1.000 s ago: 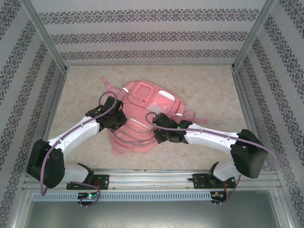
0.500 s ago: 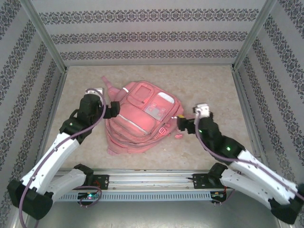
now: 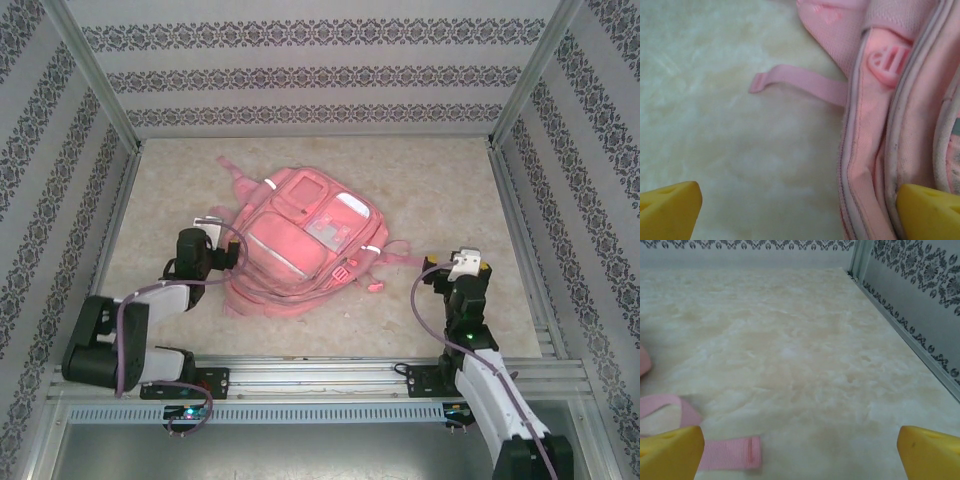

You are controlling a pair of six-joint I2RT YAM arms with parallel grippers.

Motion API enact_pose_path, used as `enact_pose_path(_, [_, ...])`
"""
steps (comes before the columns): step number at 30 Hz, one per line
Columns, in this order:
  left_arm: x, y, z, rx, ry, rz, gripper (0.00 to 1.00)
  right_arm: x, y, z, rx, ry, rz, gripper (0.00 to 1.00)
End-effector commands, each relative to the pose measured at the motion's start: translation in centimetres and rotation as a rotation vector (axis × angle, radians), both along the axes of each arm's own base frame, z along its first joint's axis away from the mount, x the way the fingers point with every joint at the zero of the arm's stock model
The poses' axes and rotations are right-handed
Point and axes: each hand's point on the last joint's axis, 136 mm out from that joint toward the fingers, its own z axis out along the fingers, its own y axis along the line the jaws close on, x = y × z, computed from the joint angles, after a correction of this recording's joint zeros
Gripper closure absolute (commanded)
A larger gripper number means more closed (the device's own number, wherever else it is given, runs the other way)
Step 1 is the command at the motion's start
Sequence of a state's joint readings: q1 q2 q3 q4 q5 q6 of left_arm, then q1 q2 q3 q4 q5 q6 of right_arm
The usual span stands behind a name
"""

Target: Pack the student bag

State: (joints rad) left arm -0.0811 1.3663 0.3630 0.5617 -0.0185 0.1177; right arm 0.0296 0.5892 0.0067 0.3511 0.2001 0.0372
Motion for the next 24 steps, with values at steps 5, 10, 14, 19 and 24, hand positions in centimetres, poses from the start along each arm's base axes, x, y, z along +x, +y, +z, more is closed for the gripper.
enact_pose_path(5, [3.2, 0.9, 2.0, -0.154, -0.241, -0.007, 0.01, 5.9, 3.9, 4.3, 0.026, -0.161, 0.249, 0.02])
enact_pose_path(10, [3.6, 0.5, 1.4, -0.165, -0.189, -0.033, 0.01, 10.1, 4.6, 1.9, 0.043, -0.12, 0.285, 0.02])
enact_pose_path(14, [3.7, 0.6, 1.4, -0.193, -0.186, -0.047, 0.01, 11.6, 3.0, 0.3, 0.065, -0.025, 0.188, 0.02])
enact_pose_path(19, [3.7, 0.6, 1.5, -0.195, -0.196, -0.048, 0.01, 12.5, 1.4, 0.8, 0.074, -0.04, 0.093, 0.02])
enact_pose_path(24, [3.8, 0.8, 1.4, -0.194, -0.186, -0.037, 0.01, 12.7, 1.6, 0.8, 0.066, -0.04, 0.099, 0.02])
